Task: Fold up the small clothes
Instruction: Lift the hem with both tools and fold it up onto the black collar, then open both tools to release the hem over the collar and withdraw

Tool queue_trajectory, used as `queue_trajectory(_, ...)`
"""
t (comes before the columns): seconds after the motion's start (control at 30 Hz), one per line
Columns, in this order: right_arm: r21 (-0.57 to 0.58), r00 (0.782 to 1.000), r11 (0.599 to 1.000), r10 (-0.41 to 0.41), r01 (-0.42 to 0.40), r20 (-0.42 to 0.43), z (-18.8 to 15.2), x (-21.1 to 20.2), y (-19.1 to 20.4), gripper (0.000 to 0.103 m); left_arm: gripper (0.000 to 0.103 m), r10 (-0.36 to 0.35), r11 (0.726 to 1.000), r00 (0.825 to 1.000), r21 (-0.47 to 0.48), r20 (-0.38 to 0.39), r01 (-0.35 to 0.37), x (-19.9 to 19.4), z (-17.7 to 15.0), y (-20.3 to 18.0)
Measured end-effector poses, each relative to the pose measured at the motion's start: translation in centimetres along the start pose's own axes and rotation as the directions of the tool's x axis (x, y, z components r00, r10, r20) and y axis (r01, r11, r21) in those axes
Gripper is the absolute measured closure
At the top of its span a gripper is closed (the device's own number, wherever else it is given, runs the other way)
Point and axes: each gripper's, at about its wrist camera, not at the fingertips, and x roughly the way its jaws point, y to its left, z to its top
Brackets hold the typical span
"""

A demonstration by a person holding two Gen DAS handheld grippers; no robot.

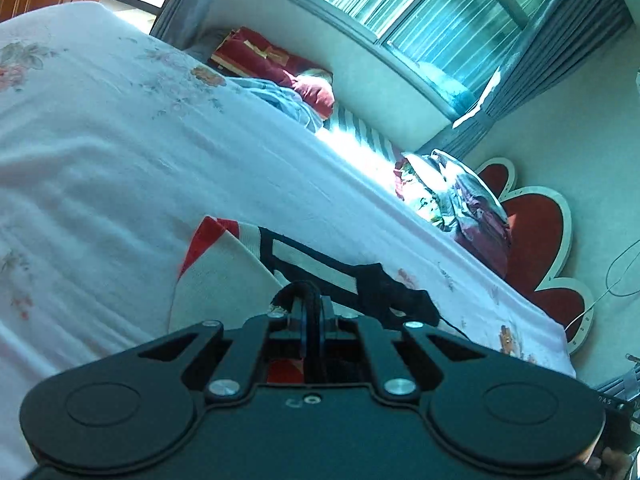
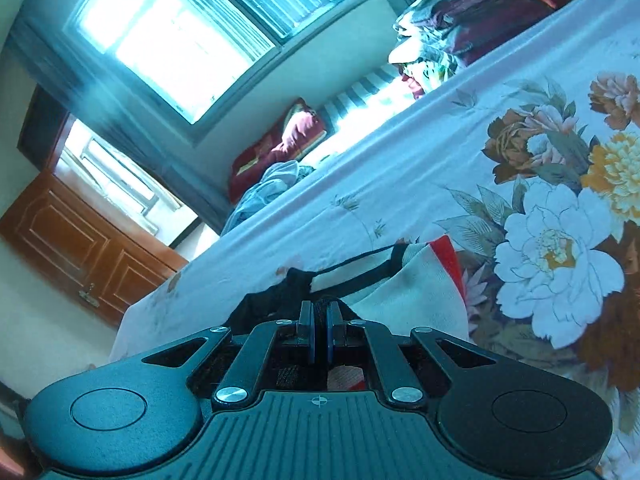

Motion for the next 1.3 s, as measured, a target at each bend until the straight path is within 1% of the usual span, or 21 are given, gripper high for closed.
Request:
queue_trajectory(0.1,0.013,0.997,0.998,-0.056,0.057,-0.055,1.2,4.2,-1.4,0.099,0.099,0.013,1.000,0.997,0.000,-0.077,-0.013,4.3,1.1,1.2)
queue_trajectory(0.17,0.009,0.993,0.997,-0.082,0.083,-0.083,1.6,6.5,-2.3,0.098,0.098,-0.002,1.000,0.996,0.030,-0.089,0.004,5.6,1.2,1.3)
queue_trajectory(0.23,0.012,0.994,0.997,-0.076,0.078,-0.084,2.0,7.9,-3.1,0.098,0.087,-0.023,0.998,0.998,0.063,-0.064,0.027,5.9,1.1,1.4)
queue_trajectory(0.3,-0.005,0.993,0.995,-0.104,0.104,-0.049,2.2,8.6,-3.5,0.096,0.052,-0.019,0.998,0.999,0.063,-0.037,0.021,5.9,1.2,1.7)
queue_trajectory(0.33,-0.015,0.990,0.991,-0.137,0.136,-0.029,2.4,8.9,-3.4,0.082,0.024,-0.020,0.998,1.000,0.062,-0.010,0.021,5.8,1.4,1.9)
queue_trajectory(0.37,-0.014,0.990,0.990,-0.143,0.143,-0.009,2.4,8.9,-3.5,0.069,0.022,-0.029,0.997,0.999,0.066,0.017,0.028,5.5,1.4,2.0)
queue_trajectory(0.4,-0.013,0.992,0.992,-0.128,0.129,0.016,2.5,8.6,-3.6,0.053,0.027,-0.037,0.996,0.999,0.078,0.024,0.035,5.4,1.6,1.9)
queue_trajectory(0.47,-0.043,0.992,0.992,-0.118,0.120,0.042,2.5,8.1,-3.3,0.053,0.052,-0.005,0.991,1.000,0.132,-0.002,0.005,5.7,1.7,1.6)
queue_trajectory(0.53,-0.108,0.994,0.988,-0.107,0.110,0.026,2.0,8.1,-2.7,0.053,0.053,0.039,0.972,0.999,0.233,-0.038,-0.029,6.6,1.7,0.7)
queue_trajectory(0.6,-0.202,0.993,0.972,-0.121,0.119,0.001,1.3,8.5,-1.9,0.053,0.053,0.088,0.939,0.993,0.340,-0.078,-0.056,7.7,1.3,-0.5)
queue_trajectory(0.7,-0.404,0.981,0.900,-0.193,0.165,-0.031,-0.3,10.7,0.4,0.053,0.054,0.166,0.862,0.983,0.496,-0.082,-0.104,9.0,0.3,-2.5)
queue_trajectory(0.73,-0.484,0.971,0.854,-0.237,0.190,-0.038,-1.1,11.6,1.1,0.053,0.061,0.180,0.842,0.981,0.527,-0.074,-0.115,9.2,0.0,-3.1)
queue_trajectory(0.77,-0.552,0.960,0.808,-0.276,0.209,-0.041,-1.9,12.4,1.7,0.057,0.080,0.189,0.829,0.979,0.546,-0.073,-0.119,9.5,-0.1,-3.6)
queue_trajectory(0.83,-0.653,0.947,0.724,-0.319,0.220,-0.034,-3.3,13.4,2.5,0.100,0.097,0.195,0.816,0.980,0.560,-0.032,-0.144,9.3,-0.2,-4.2)
queue_trajectory(0.9,-0.661,0.951,0.714,-0.309,0.231,-0.001,-3.3,13.1,2.7,0.100,0.097,0.178,0.834,0.983,0.523,0.046,-0.176,8.1,0.0,-4.1)
queue_trajectory(0.97,-0.615,0.951,0.737,-0.299,0.280,0.074,-2.5,12.0,2.0,0.100,0.097,0.192,0.853,0.975,0.473,0.108,-0.221,7.3,0.5,-3.2)
queue_trajectory(1.03,-0.576,0.937,0.747,-0.335,0.331,0.104,-1.7,12.1,0.5,0.100,0.097,0.238,0.865,0.966,0.429,0.102,-0.259,8.1,0.8,-1.9)
queue_trajectory(1.07,-0.550,0.931,0.765,-0.358,0.334,0.067,-1.5,12.6,-0.2,0.100,0.097,0.245,0.879,0.967,0.406,0.064,-0.249,9.0,0.8,-1.3)
queue_trajectory(1.1,-0.539,0.929,0.774,-0.366,0.332,0.047,-1.6,13.1,-0.8,0.100,0.097,0.254,0.877,0.965,0.405,0.065,-0.258,9.5,0.7,-1.4)
queue_trajectory(1.2,-0.534,0.924,0.768,-0.375,0.353,0.071,-1.9,13.3,-0.8,0.100,0.097,0.301,0.829,0.949,0.467,0.091,-0.308,9.9,0.4,-3.0)
queue_trajectory(1.3,-0.560,0.918,0.742,-0.384,0.369,0.097,-2.3,13.0,-0.3,0.100,0.095,0.326,0.789,0.939,0.514,0.113,-0.336,10.0,-0.2,-3.5)
